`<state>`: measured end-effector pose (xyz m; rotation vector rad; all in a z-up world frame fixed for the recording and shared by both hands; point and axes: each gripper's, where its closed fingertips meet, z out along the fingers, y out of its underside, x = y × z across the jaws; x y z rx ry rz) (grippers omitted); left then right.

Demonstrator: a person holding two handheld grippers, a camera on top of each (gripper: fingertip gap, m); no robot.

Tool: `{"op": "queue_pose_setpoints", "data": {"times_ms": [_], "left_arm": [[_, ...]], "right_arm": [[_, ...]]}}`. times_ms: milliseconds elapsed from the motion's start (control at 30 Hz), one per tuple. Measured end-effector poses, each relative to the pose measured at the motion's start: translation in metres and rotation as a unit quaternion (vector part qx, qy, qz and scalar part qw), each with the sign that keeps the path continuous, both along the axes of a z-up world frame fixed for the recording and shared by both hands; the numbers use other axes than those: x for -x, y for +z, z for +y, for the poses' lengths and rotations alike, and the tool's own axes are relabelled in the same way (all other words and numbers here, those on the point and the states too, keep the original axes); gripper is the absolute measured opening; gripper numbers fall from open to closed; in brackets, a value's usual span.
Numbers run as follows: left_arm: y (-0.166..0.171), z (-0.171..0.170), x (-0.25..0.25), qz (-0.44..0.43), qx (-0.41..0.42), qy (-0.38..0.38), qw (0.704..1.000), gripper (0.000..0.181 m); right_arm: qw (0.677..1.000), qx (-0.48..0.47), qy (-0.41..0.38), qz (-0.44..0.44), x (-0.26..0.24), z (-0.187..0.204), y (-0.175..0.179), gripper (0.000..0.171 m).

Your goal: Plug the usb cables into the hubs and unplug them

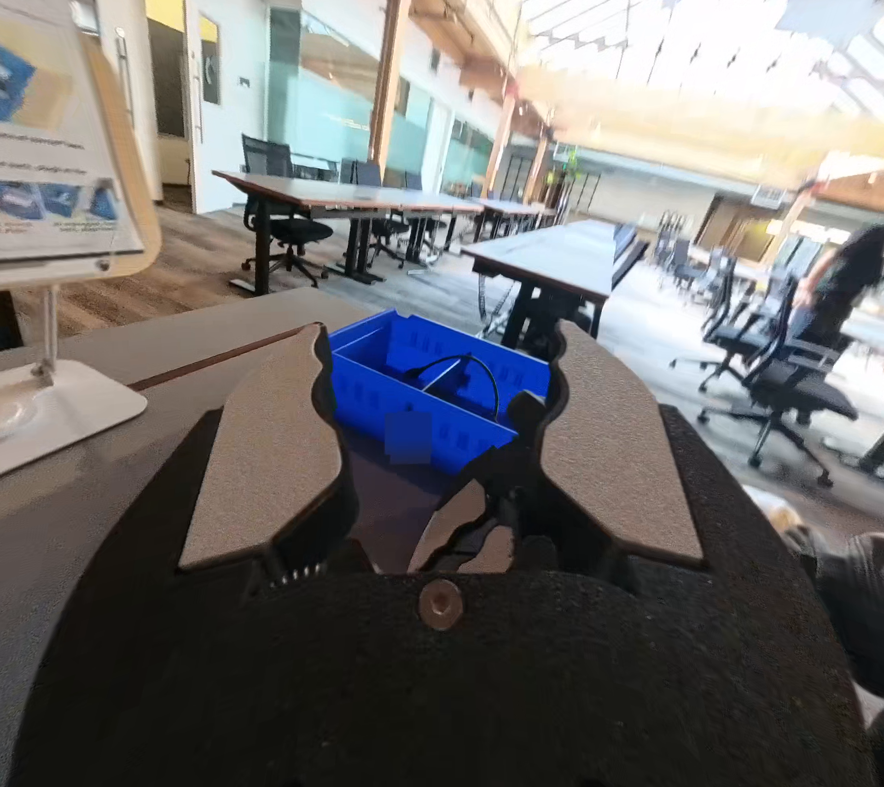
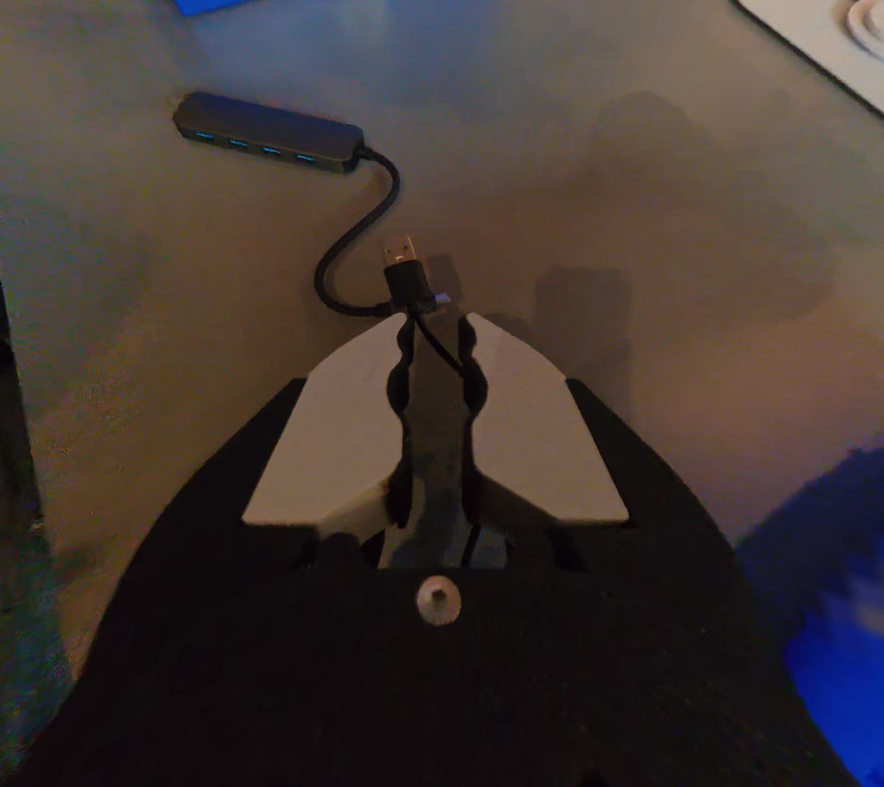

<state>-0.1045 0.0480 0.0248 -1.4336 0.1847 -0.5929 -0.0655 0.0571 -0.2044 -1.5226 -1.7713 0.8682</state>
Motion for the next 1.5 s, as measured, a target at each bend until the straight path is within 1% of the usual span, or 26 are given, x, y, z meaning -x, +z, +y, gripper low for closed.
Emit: {"op": "queue_pose_setpoints", "data": {"times_ms": [100,133,200,233,333,433,500,600,700,800,933,967,1000,1100,1133,1200,1267,1367,1433,1500], "left_arm": [[-0.01,-0.012,0.032,-0.047,-0.025,0.034,0.998,0.082],[-0.013,-0.017,0.037,-0.048,-0.029,0.042,0.998,0.077],[-0.017,-0.031,0.04,-0.034,-0.046,0.052,0.997,0.071],[-0.019,-0.037,0.039,-0.018,-0.054,0.06,0.997,0.069],[-0.033,-0.049,0.039,0.047,-0.055,0.102,0.992,0.07],[-0.04,-0.054,0.04,0.115,-0.066,0.135,0.982,0.063],[-0.047,-0.054,0.042,0.153,-0.059,0.14,0.977,0.06],[-0.061,-0.05,0.046,0.182,-0.038,0.139,0.973,0.057],[-0.071,-0.045,0.052,0.199,-0.018,0.153,0.968,0.055],[-0.076,-0.043,0.057,0.222,-0.006,0.167,0.961,0.054],[-0.077,-0.044,0.062,0.256,-0.009,0.189,0.948,0.049],[-0.077,-0.045,0.06,0.255,-0.012,0.187,0.949,0.047],[-0.079,-0.044,0.055,0.254,-0.014,0.175,0.951,0.045],[-0.103,-0.041,0.031,0.274,-0.005,0.094,0.957,0.045],[-0.11,-0.041,0.022,0.279,-0.01,0.066,0.958,0.045],[-0.116,-0.043,0.005,0.278,-0.047,0.017,0.959,0.046],[-0.113,-0.045,-0.004,0.274,-0.091,0.006,0.957,0.047],[-0.111,-0.049,-0.016,0.284,-0.126,-0.017,0.95,0.047],[-0.112,-0.052,-0.023,0.298,-0.141,-0.034,0.944,0.047],[-0.112,-0.057,-0.03,0.304,-0.155,-0.053,0.938,0.046]], "right_arm": [[0.999,-0.022,0.003,0.032,0.002,0.001,0.012,0.022],[0.999,-0.027,0.001,0.046,0.002,0.002,0.017,0.025],[0.997,-0.034,0.001,0.07,0.002,0.002,0.029,0.036],[0.996,-0.037,0.001,0.082,0.003,0.002,0.036,0.04],[0.991,-0.055,0.007,0.122,0.003,0.001,0.055,0.042],[0.985,-0.088,0.004,0.147,0.0,0.004,0.073,0.045],[0.982,-0.102,0.0,0.156,-0.004,0.009,0.082,0.045],[0.981,-0.089,0.026,0.172,-0.009,0.005,0.091,0.046],[0.979,-0.115,0.079,0.149,-0.014,-0.003,0.087,0.045],[0.973,-0.173,0.126,0.087,-0.017,-0.012,0.078,0.043],[0.939,-0.287,0.189,-0.006,-0.019,-0.015,0.064,0.04],[0.935,-0.299,0.192,-0.012,-0.017,-0.015,0.065,0.032],[0.934,-0.303,0.188,-0.005,-0.014,-0.015,0.07,0.02],[0.939,-0.303,0.164,0.027,-0.006,-0.012,0.087,0.004],[0.94,-0.301,0.155,0.035,-0.005,-0.01,0.09,0.002],[0.947,-0.277,0.154,0.043,-0.006,-0.013,0.092,0.002],[0.955,-0.24,0.165,0.051,-0.007,-0.02,0.091,0.002],[0.963,-0.17,0.205,0.048,-0.01,-0.035,0.089,0.001],[0.963,-0.119,0.239,0.031,-0.014,-0.044,0.089,0.001],[0.959,-0.043,0.28,0.001,-0.021,-0.055,0.089,0.001]]}}
